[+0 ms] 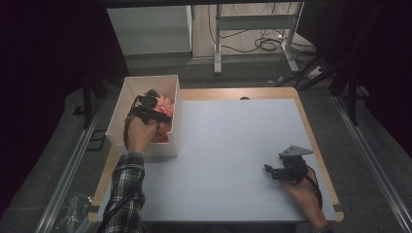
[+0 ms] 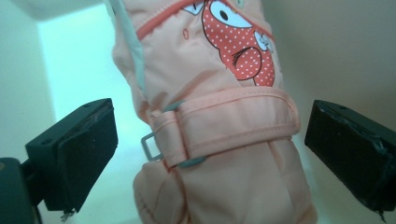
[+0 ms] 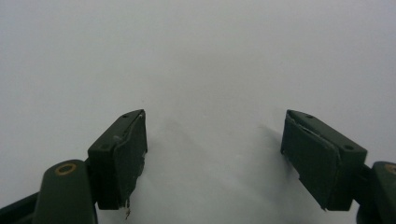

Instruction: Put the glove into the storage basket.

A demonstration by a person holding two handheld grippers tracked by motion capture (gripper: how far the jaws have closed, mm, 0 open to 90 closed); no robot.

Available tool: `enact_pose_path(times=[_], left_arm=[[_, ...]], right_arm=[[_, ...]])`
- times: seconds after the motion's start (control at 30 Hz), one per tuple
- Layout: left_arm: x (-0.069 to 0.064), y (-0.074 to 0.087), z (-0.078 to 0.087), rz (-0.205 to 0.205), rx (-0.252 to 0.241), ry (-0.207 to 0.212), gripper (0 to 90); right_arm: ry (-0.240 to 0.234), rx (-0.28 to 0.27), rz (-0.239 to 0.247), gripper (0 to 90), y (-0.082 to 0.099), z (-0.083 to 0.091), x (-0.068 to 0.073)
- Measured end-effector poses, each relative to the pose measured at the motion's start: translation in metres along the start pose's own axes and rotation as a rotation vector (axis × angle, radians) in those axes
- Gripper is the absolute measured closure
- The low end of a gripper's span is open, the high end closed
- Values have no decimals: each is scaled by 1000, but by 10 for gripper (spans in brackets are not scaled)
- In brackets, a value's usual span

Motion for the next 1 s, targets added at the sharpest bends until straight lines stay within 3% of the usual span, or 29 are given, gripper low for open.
enact_pose_path(times=[0.3, 0.53, 0.73, 1.0], left_arm=[[4, 0, 17, -14, -70, 23, 27], [6, 2, 27, -19, -129, 75, 19], [5, 3, 37, -33, -177, 89, 18], [-6, 2, 53, -97, -238, 103, 15]], right_arm=[[0, 0, 0, 229, 0, 0, 0], [1, 0, -1, 228, 0, 0, 0], [1, 0, 0, 227, 0, 0, 0], [2, 0, 1, 227, 0, 0, 0]])
Point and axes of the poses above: each handheld gripper's, and its own axes: z roughly backward along the jaws, y roughly out of its underside, x roughly to its left, the point moved 3 cm from there along -z, roughly forward along the jaws, and after that the axes turned 8 degrees about -x, right-handed, at the moved point
